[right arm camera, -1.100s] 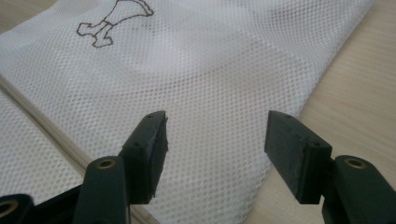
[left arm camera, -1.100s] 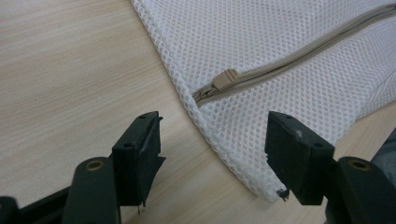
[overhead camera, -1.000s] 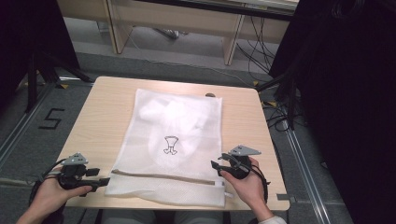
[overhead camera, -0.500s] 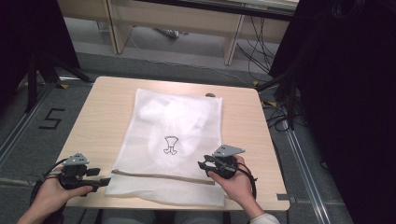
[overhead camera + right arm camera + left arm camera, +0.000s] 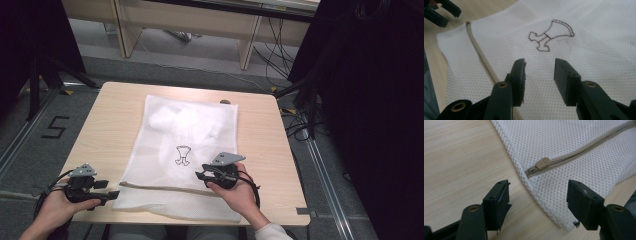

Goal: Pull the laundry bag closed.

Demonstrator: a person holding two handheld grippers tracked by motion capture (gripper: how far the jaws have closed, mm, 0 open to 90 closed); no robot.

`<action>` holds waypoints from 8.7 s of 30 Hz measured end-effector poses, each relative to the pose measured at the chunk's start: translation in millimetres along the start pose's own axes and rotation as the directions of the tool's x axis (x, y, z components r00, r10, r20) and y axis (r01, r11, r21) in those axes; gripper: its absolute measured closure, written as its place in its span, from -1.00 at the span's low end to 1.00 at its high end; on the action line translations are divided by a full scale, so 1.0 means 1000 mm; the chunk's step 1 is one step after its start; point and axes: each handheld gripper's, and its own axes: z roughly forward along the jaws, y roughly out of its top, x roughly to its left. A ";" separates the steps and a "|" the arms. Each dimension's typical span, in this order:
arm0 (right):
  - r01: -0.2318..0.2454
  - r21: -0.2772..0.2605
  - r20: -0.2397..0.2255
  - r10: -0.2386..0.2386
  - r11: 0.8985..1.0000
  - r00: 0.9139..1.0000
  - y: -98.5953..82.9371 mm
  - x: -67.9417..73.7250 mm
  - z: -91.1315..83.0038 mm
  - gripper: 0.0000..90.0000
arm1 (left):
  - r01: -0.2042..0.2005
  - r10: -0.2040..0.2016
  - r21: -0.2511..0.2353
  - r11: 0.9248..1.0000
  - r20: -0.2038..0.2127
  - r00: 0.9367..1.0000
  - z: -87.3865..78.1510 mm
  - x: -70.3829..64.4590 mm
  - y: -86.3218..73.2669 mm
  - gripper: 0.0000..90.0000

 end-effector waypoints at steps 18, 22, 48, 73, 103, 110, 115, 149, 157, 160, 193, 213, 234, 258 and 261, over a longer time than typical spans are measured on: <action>0.102 0.008 -0.102 -0.100 0.995 0.990 0.037 0.039 0.047 0.48 | 0.008 -0.008 -0.010 1.000 0.019 1.000 0.002 -0.003 0.000 -0.25; 0.126 0.013 -0.119 -0.123 0.992 0.985 0.043 0.043 0.055 0.50 | 0.007 -0.007 -0.009 1.000 0.018 1.000 0.002 -0.004 0.000 -0.25; 0.197 0.053 -0.208 -0.182 0.979 0.961 0.071 0.085 0.114 0.57 | 0.005 -0.005 -0.010 1.000 0.037 0.999 0.002 -0.004 0.000 -0.25; 0.227 0.105 -0.247 -0.196 0.968 0.949 0.081 0.107 0.156 0.63 | 0.004 -0.005 0.002 1.000 0.045 0.999 0.004 -0.006 0.000 -0.26; 0.247 0.187 -0.294 -0.185 0.951 0.938 0.087 0.120 0.183 0.78 | 0.004 -0.005 0.006 1.000 0.048 0.999 0.005 -0.006 0.000 -0.26; 0.242 0.195 -0.295 -0.179 0.950 0.939 0.085 0.122 0.184 0.81 | 0.011 -0.010 -0.014 1.000 0.046 0.999 0.006 -0.007 -0.001 -0.26; 0.240 0.159 -0.272 -0.191 0.958 0.943 0.085 0.124 0.180 0.82 | 0.030 -0.029 -0.030 0.999 0.052 0.998 0.006 -0.007 -0.001 -0.24; 0.235 0.092 -0.262 -0.205 0.968 0.943 0.104 0.121 0.142 0.83 | 0.113 -0.109 -0.016 0.993 0.148 0.983 0.021 -0.007 0.015 0.16; 0.242 0.092 -0.267 -0.210 0.966 0.941 0.101 0.117 0.141 0.83 | 0.086 -0.084 -0.012 0.996 0.131 0.988 0.024 -0.008 0.020 0.60; 0.226 0.097 -0.267 -0.194 0.969 0.944 0.099 0.117 0.141 0.83 | 0.097 -0.096 -0.002 0.995 0.131 0.987 0.022 -0.009 0.020 0.74; 0.249 0.160 -0.310 -0.191 0.955 0.931 0.086 0.105 0.139 0.83 | 0.187 -0.186 0.010 0.982 0.157 0.970 0.012 -0.009 0.022 0.91; 0.237 0.191 -0.304 -0.172 0.953 0.937 0.079 0.105 0.138 0.83 | 0.179 -0.176 -0.019 0.984 0.122 0.977 0.012 -0.013 0.023 0.91; 0.232 0.212 -0.312 -0.159 0.949 0.937 0.073 0.101 0.136 0.83 | 0.184 -0.181 -0.013 0.983 0.137 0.974 0.009 -0.013 0.025 0.90; 0.233 0.240 -0.302 -0.156 0.942 0.941 0.060 0.092 0.130 0.83 | 0.164 -0.159 -0.037 0.986 0.107 0.981 0.006 -0.014 0.027 0.90; 0.219 0.249 -0.299 -0.141 0.943 0.944 0.060 0.091 0.128 0.83 | 0.164 -0.160 -0.035 0.986 0.109 0.981 0.007 -0.013 0.026 0.90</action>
